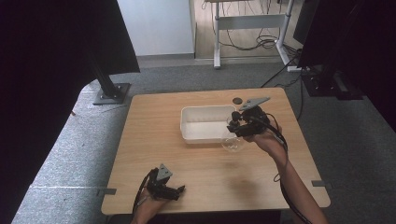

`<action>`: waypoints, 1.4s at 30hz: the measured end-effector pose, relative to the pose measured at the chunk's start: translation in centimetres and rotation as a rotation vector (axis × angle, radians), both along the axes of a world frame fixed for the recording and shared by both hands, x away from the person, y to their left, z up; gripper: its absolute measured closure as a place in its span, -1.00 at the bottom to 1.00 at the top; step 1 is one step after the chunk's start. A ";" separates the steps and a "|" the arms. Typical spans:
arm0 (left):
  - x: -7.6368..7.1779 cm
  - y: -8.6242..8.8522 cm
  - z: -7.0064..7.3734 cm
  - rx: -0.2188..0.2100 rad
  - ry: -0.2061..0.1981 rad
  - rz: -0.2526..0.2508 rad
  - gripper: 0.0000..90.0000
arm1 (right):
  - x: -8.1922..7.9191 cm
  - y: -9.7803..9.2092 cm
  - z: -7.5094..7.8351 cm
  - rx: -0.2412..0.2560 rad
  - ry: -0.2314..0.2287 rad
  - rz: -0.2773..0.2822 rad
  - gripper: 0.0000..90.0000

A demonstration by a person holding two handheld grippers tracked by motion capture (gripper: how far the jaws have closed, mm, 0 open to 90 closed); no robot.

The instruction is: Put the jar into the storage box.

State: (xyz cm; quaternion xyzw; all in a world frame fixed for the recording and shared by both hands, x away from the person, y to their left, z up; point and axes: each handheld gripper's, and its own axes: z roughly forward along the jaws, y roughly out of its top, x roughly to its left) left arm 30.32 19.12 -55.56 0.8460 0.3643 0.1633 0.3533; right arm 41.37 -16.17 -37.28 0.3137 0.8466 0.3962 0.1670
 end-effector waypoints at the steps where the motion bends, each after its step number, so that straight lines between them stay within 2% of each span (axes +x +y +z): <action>1: 0.0 0.0 0.0 0.000 0.000 0.000 -0.94 | 0.2 0.2 0.0 0.000 -0.001 0.000 -0.20; 27: 0.0 0.0 0.0 0.001 -0.001 0.000 -0.94 | 4.7 5.3 0.2 0.003 -0.015 0.005 -0.20; 42: -0.1 0.0 0.0 0.000 -0.001 0.003 -0.94 | 7.2 9.6 -1.2 0.004 -0.019 0.032 -0.20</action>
